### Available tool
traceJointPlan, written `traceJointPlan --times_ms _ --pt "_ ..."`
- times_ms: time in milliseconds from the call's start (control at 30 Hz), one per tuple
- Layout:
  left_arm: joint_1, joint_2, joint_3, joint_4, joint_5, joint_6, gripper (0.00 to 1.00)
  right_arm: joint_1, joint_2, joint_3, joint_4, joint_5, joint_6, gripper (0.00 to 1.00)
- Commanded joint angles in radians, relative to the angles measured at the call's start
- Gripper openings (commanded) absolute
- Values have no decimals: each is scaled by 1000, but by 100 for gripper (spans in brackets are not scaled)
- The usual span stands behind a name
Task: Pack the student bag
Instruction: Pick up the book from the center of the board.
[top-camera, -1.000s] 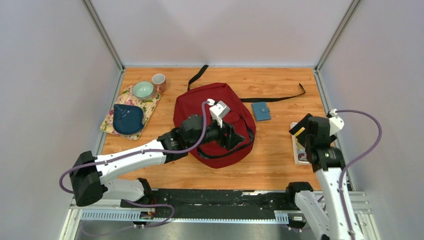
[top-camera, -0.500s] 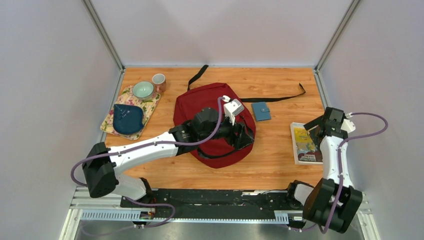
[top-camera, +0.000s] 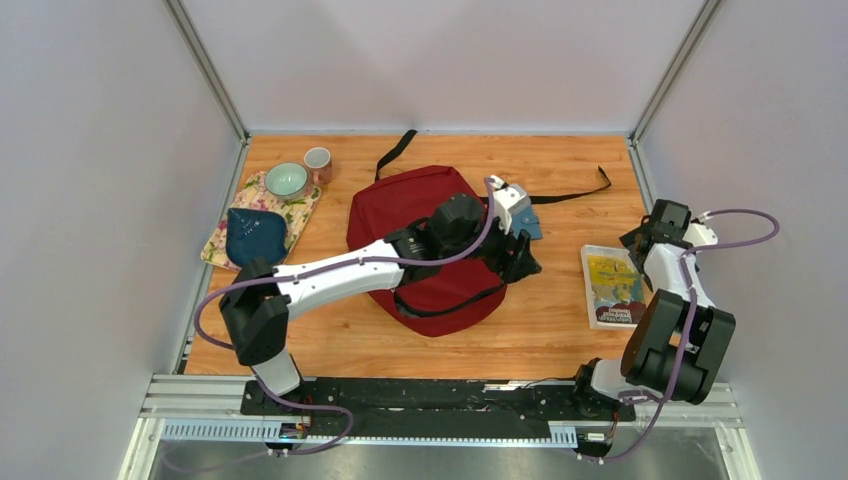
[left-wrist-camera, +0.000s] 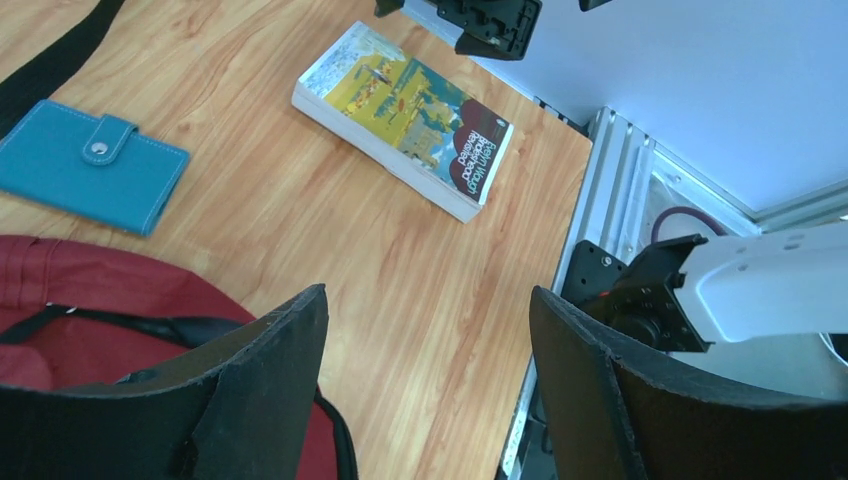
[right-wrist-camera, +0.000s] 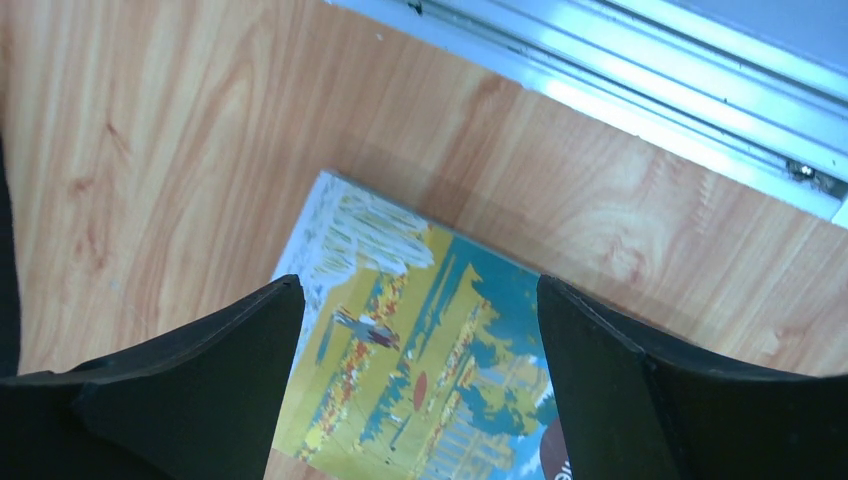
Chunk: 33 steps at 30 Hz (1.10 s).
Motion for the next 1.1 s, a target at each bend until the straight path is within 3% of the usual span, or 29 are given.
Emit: traceJointPlan --times_ms 0,267,667,1067 --pt "0 82 112 3 42 14 81 -18 16 33 132 10 -51 89" --pt "31 233 221 25 108 -58 83 -98 186 39 118 -158 -34 89" --pt "52 344 253 -38 74 -136 84 -46 194 -142 162 -456 60 83" --pt "51 536 324 -12 243 -294 84 -17 -85 -399 202 -639 61 80"
